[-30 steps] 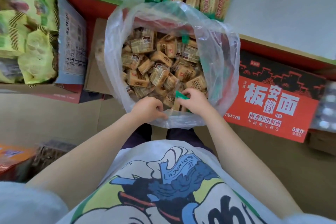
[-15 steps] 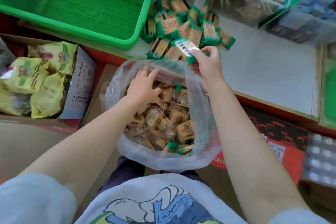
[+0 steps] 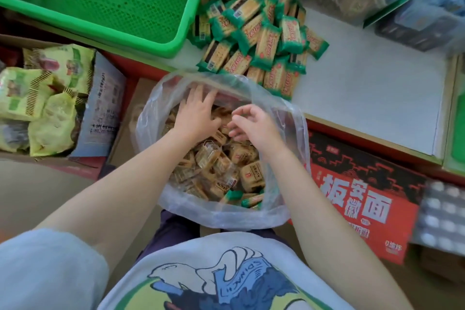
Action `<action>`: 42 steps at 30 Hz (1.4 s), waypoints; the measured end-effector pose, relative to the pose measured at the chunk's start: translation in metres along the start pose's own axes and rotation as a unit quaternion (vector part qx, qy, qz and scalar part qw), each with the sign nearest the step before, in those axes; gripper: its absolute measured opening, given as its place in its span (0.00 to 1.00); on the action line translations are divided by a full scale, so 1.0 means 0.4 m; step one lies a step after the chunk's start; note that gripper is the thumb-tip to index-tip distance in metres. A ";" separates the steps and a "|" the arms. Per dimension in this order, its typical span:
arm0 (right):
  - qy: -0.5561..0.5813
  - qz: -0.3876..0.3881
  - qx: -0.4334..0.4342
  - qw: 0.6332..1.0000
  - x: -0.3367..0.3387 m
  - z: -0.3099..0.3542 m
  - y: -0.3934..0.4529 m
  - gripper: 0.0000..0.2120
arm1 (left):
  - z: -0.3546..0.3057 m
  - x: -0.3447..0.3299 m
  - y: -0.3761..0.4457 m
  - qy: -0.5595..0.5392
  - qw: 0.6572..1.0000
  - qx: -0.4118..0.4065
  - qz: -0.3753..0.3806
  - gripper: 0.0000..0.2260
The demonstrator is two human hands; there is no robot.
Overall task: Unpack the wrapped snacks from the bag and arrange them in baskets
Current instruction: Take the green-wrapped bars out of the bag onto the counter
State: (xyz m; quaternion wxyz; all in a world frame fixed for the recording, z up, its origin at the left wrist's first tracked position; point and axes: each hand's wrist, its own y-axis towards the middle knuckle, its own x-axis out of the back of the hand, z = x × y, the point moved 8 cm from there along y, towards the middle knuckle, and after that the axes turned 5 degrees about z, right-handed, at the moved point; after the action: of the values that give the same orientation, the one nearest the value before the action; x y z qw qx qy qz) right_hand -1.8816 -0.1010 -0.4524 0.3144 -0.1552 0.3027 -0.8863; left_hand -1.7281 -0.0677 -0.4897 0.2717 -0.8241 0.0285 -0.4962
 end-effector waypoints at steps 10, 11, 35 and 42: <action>-0.299 0.064 -0.138 0.942 -0.083 -0.430 -0.109 0.09 | 0.019 -0.304 -0.293 0.025 0.985 -0.130 0.109 0.22; -0.315 0.065 -0.141 0.936 -0.085 -0.444 -0.113 0.11 | 0.024 -0.321 -0.302 0.035 0.984 -0.129 0.121 0.22; 0.191 -0.061 -0.045 0.979 0.018 -0.134 -0.104 0.05 | 0.003 -0.112 -0.209 -0.527 0.832 0.075 0.155 0.15; 0.106 0.006 -0.009 0.994 0.029 0.000 -0.069 0.13 | -0.076 0.047 -0.093 -0.633 0.769 0.044 0.078 0.13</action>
State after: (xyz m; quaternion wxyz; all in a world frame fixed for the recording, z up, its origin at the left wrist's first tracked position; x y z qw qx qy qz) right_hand -1.9032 -0.0916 -0.4337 0.2841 -0.0620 0.3433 -0.8931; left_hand -1.7523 -0.0548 -0.4459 0.3022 -0.9335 -0.1080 0.1598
